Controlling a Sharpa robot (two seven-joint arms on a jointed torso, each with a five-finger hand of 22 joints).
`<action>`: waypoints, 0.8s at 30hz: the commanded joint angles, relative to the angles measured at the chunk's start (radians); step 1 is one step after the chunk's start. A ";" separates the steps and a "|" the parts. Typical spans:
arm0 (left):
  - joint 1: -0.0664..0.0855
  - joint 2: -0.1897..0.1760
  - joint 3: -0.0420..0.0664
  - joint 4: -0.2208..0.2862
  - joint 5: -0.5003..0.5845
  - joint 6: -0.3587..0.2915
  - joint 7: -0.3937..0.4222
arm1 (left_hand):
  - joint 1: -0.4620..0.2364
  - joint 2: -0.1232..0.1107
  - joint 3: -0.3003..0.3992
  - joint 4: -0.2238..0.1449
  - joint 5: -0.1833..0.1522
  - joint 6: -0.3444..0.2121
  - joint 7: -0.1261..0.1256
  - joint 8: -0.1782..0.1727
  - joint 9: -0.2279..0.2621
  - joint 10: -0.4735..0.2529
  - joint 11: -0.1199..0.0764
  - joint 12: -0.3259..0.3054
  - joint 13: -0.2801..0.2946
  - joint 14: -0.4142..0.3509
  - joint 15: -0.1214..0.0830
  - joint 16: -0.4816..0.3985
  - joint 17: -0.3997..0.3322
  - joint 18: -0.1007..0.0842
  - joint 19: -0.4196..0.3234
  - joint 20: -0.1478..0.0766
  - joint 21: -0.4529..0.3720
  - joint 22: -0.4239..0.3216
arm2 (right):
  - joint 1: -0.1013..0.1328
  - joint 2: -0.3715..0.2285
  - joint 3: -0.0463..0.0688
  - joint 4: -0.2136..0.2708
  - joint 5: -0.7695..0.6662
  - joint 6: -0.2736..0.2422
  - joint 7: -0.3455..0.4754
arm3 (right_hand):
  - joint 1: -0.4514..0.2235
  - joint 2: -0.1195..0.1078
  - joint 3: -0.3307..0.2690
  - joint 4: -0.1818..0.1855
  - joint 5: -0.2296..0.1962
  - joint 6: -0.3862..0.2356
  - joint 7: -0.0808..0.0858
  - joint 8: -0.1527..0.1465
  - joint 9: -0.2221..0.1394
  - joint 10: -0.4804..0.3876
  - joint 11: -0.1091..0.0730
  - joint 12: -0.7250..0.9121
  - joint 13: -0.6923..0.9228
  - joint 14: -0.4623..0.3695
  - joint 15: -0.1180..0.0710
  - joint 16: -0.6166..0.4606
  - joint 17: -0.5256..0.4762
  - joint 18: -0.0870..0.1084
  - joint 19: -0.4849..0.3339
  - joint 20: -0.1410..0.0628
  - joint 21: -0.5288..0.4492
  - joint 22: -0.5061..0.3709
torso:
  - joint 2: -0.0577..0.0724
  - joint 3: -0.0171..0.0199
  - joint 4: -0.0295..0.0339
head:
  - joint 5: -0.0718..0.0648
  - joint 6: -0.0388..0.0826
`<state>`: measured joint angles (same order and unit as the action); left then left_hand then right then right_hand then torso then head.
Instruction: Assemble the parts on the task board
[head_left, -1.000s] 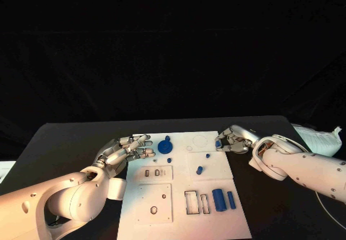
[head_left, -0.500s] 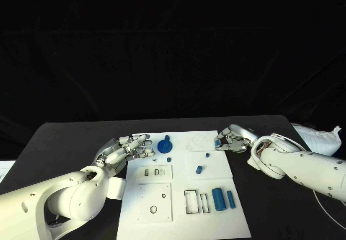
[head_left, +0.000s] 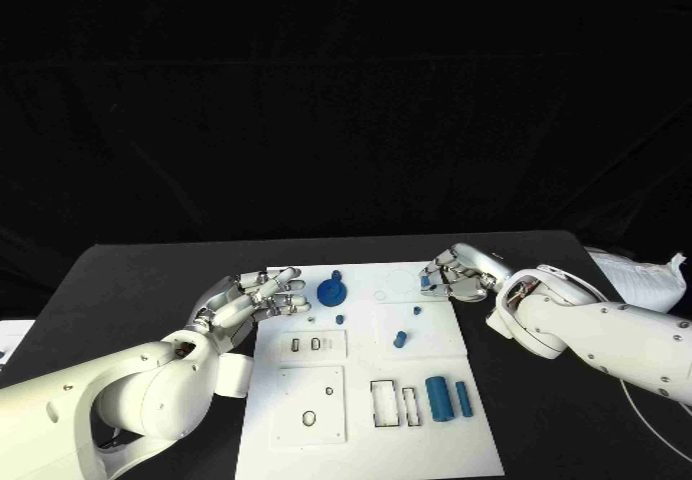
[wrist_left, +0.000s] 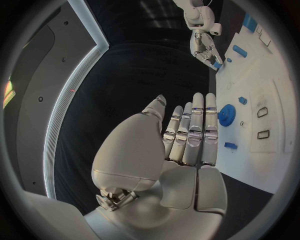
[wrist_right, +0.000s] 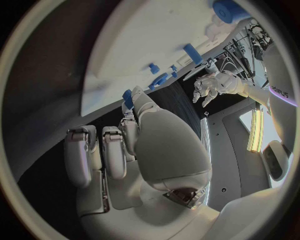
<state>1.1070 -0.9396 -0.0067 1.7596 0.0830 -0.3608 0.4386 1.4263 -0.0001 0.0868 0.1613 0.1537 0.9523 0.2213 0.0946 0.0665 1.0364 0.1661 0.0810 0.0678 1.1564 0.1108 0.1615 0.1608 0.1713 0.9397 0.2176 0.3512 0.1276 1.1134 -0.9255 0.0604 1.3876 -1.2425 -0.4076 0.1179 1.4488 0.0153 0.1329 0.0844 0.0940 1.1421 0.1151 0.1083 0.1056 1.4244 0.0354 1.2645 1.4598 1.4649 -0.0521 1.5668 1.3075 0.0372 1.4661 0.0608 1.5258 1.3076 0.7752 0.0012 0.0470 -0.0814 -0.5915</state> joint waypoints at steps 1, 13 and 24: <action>0.000 0.002 0.001 -0.003 0.001 0.018 0.006 | 0.008 0.004 -0.001 -0.008 0.006 0.004 0.002 -0.004 -0.001 0.005 0.002 -0.006 -0.001 -0.004 0.002 -0.004 0.001 0.012 0.004 0.003 -0.007 -0.001 | 0.011 0.001 0.002 0.054 0.046 -0.065 -0.078 | -0.003 0.022 -0.002 0.010 -0.010 0.034 -0.033 0.008 0.011 0.021 -0.031 -0.004 -0.099 0.106 -0.006 0.004 0.263 -0.017 0.052 -0.006 0.005 0.177 | -0.002 -0.0020 -0.0009 | 0.005 0.002; -0.002 0.010 0.000 -0.030 0.002 0.018 0.010 | 0.008 0.004 -0.001 -0.008 0.006 0.004 0.002 -0.004 -0.001 0.005 0.002 -0.006 -0.001 -0.004 0.002 -0.004 0.001 0.012 0.004 0.003 -0.007 -0.001 | 0.014 0.092 -0.004 0.214 -0.075 -0.051 -0.237 | -0.001 0.026 0.005 0.006 -0.007 0.029 -0.033 0.006 0.011 0.018 -0.032 -0.011 -0.103 0.106 -0.007 0.004 0.263 -0.016 0.050 -0.007 0.003 0.174 | -0.020 -0.0122 0.0102 | 0.029 -0.021; -0.003 0.017 -0.001 -0.055 0.002 0.018 0.015 | 0.009 0.004 0.000 -0.008 0.006 0.004 0.003 -0.005 -0.001 0.005 0.002 -0.007 -0.001 -0.004 0.002 -0.004 0.001 0.012 0.004 0.003 -0.007 -0.001 | -0.041 0.203 -0.014 0.239 -0.235 0.010 -0.344 | -0.008 0.023 0.006 0.004 0.001 0.025 -0.031 0.004 0.012 0.016 -0.030 -0.016 -0.105 0.106 -0.006 0.004 0.263 -0.016 0.048 -0.007 0.001 0.170 | -0.030 -0.0197 0.0224 | 0.044 -0.043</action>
<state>1.1045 -0.9254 -0.0082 1.7047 0.0832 -0.3607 0.4407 1.4263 -0.0001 0.0868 0.1613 0.1537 0.9523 0.2213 0.0946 0.0665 1.0365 0.1661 0.0810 0.0679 1.1564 0.1108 0.1615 0.1605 0.1712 0.9396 0.2176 0.3463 0.1277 1.0768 -0.7290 0.0464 1.6287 -1.3808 -0.4338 -0.1553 1.4390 0.0251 0.1343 0.0883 0.0892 1.1400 0.1130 0.1083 0.1056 1.4241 0.0287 1.2521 1.4686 1.4647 -0.0519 1.5667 1.3074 0.0373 1.4661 0.0609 1.5257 1.3074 0.7488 -0.0151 0.0650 -0.0405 -0.6294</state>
